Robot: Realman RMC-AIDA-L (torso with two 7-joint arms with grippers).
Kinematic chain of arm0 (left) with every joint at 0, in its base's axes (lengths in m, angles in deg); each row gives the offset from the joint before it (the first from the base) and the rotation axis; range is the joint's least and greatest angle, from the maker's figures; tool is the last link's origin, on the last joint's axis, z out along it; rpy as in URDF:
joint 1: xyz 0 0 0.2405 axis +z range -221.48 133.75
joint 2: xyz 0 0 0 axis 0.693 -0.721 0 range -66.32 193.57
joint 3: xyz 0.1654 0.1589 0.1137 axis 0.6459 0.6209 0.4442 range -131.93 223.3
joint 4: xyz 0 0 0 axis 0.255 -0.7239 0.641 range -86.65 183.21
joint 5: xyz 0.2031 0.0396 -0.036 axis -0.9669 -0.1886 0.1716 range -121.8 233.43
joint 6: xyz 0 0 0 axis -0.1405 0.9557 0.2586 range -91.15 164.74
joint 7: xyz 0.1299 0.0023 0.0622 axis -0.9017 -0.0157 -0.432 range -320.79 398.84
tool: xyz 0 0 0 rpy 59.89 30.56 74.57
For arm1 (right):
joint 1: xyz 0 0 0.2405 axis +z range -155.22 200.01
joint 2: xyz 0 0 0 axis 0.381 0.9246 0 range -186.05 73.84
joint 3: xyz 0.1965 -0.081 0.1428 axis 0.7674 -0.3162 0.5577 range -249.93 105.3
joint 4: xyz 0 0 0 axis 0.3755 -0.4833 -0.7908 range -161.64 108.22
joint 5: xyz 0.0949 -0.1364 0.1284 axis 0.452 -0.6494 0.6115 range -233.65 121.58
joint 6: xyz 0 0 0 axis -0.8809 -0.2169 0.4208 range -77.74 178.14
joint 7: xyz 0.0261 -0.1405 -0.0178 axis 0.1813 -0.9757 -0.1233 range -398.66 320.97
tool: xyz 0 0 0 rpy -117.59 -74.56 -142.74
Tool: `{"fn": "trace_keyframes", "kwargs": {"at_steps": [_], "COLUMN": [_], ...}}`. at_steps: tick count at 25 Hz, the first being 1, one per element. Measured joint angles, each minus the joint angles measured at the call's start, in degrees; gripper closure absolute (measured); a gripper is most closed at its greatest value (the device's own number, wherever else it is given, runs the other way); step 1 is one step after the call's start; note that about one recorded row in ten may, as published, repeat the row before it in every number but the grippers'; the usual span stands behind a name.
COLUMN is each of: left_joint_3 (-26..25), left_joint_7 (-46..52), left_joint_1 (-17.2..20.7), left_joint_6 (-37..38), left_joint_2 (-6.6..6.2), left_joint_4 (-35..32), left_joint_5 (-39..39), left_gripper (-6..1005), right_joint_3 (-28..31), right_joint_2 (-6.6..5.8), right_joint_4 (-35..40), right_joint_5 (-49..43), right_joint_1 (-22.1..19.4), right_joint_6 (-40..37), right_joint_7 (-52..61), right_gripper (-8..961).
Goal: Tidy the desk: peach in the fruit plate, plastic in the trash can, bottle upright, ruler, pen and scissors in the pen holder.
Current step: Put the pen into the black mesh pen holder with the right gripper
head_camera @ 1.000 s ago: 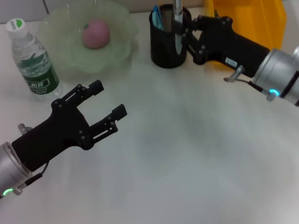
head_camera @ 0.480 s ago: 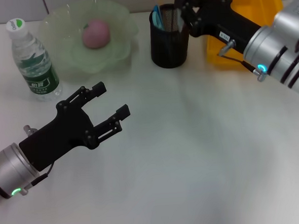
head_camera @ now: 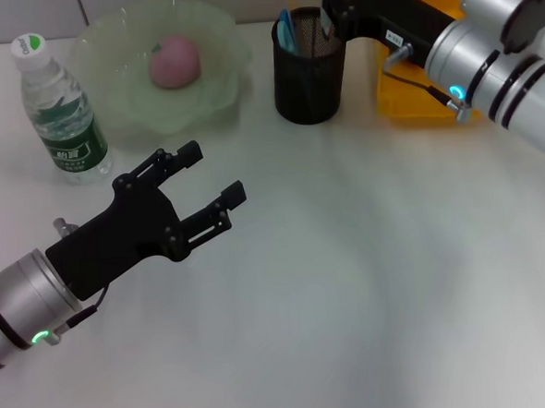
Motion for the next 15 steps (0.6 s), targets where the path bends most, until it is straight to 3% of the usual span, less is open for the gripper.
{"fn": "trace_keyframes", "kwargs": {"at_steps": [6,15], "left_joint_3": [-0.1,-0.2], "left_joint_7": [0.7,0.6], "left_joint_1": [-0.9,-0.9], "left_joint_6": [-1.2,-2.8], "left_joint_2": [-0.08,-0.18], "left_joint_4": [-1.2,-1.1], "left_joint_5": [0.0,0.0], "left_gripper": [202,202], "right_joint_3": [0.0,-0.1], "right_joint_2": [0.00,0.00], "right_joint_4": [-0.3,-0.4], "right_joint_5": [-0.1,-0.2], "right_joint_1": [1.8,1.4], "right_joint_6": [4.5,5.1], "right_joint_7": [0.0,0.0], "right_gripper": [831,830]}}
